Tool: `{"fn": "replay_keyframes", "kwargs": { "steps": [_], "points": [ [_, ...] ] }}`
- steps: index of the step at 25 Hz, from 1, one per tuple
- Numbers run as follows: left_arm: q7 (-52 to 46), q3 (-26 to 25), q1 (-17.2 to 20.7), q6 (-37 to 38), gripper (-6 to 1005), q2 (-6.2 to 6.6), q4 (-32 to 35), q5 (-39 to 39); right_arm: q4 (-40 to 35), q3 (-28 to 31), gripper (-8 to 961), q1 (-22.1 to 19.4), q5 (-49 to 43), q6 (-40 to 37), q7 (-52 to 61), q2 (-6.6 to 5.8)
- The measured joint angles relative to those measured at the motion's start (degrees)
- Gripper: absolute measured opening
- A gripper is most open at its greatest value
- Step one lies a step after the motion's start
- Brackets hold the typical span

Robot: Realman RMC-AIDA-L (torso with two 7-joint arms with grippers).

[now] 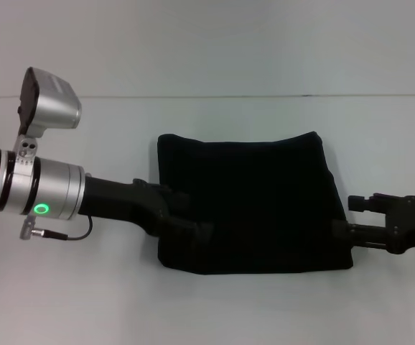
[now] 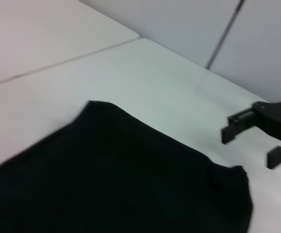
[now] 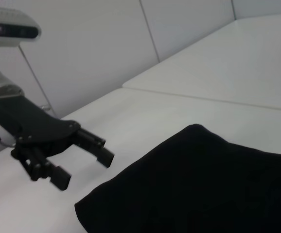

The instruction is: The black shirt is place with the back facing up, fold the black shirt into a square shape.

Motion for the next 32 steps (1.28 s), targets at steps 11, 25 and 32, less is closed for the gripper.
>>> {"fn": "replay_keyframes", "kwargs": {
  "steps": [11,25,32],
  "points": [
    [0.85,-0.83,1.17,-4.3,919,-1.65,1.77,-0.42,0.05,-0.37,789,1.28,-0.35,0.9,0.3,0.32],
    [0.81,-1.21,1.39,-4.35,919,-1.71,2.24,-0.62,0.05,-0.48,788,1.42,-0.27,1.02,0.11,0.39],
    [0.63,-1.18,1.39,-4.35,919,-1.71,2.24,-0.68,0.05,-0.48,788,1.49,-0.1,1.07,0.14,0.39]
  ]
}}
